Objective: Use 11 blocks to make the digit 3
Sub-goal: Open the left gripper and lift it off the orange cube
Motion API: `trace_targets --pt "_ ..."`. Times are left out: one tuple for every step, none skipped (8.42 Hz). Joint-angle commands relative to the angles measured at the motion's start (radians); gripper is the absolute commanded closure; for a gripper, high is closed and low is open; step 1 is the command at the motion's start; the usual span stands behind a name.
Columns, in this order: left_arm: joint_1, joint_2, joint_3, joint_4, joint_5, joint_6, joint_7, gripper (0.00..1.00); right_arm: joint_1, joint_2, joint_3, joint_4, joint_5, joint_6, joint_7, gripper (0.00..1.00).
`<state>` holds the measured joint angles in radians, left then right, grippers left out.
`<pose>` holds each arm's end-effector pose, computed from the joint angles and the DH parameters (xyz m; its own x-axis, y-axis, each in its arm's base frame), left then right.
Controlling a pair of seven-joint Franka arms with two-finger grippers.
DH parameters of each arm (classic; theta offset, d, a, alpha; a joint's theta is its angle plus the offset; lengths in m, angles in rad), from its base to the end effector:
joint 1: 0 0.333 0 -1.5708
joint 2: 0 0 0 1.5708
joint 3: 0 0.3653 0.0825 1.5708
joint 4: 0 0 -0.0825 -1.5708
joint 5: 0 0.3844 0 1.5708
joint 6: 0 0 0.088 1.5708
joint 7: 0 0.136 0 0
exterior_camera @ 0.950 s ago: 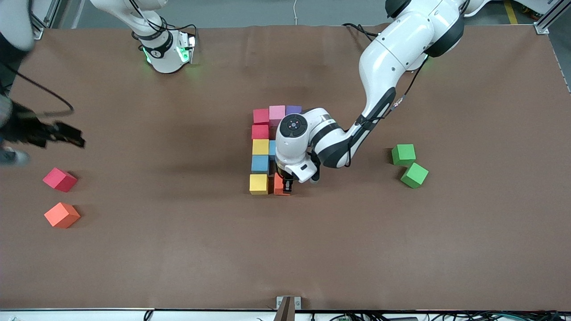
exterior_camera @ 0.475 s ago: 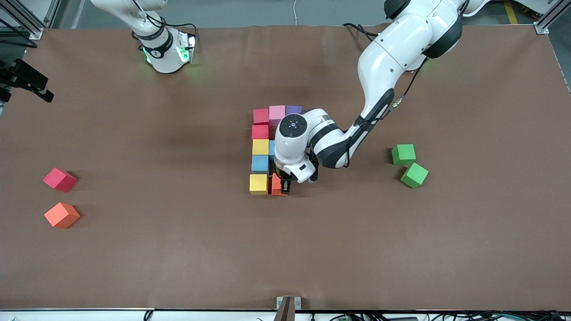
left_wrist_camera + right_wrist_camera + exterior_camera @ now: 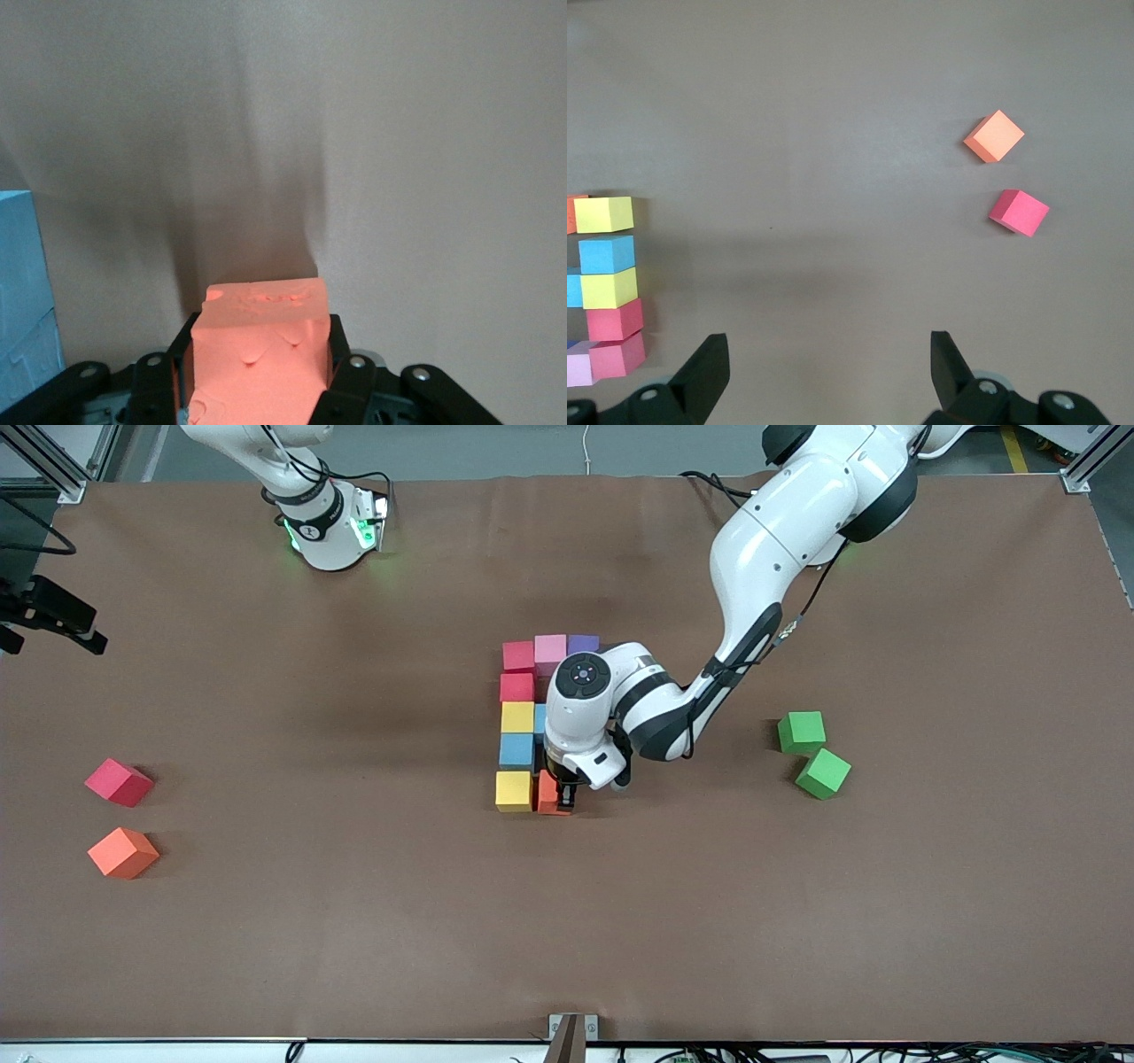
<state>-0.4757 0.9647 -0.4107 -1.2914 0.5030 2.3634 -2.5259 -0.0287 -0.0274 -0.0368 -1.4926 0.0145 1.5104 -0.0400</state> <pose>0.5899 -0.5524 0.2063 0.0743 0.9914 -0.1074 0.9839 -0.0553 0.1699 0.5390 -0.0337 0.6911 0.9987 -0.0246 0.0458 -0.0240 -0.9996 -0.0136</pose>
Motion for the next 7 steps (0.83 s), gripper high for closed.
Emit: trace_targets --pt "-0.018 0.02 0.013 0.027 -0.023 0.011 -0.002 0.63 -0.019 -0.002 0.02 0.014 -0.011 -0.007 -0.02 0.0" --pt "-0.017 0.019 0.013 0.027 -0.023 0.013 -0.002 0.63 -0.019 -0.002 0.02 0.015 -0.011 -0.009 -0.02 0.0" --pt "-0.018 0.019 0.013 0.027 -0.023 0.013 -0.002 0.63 -0.016 -0.003 0.02 0.014 -0.01 -0.015 -0.02 0.0" --pt "-0.018 0.019 0.013 0.027 -0.023 0.013 -0.002 0.63 -0.013 -0.003 0.02 0.014 -0.01 -0.016 -0.02 0.0" --pt "-0.018 0.019 0.012 0.027 -0.023 0.013 -0.002 0.63 -0.01 -0.002 0.02 0.014 -0.01 -0.015 -0.02 0.0" --pt "-0.018 0.017 0.012 0.027 -0.023 0.014 -0.002 0.63 0.004 -0.002 0.02 0.014 -0.008 -0.015 -0.018 0.0" --pt "-0.018 0.017 0.012 0.027 -0.024 0.014 -0.002 0.63 0.009 -0.002 0.02 0.014 -0.008 -0.016 -0.018 0.0"
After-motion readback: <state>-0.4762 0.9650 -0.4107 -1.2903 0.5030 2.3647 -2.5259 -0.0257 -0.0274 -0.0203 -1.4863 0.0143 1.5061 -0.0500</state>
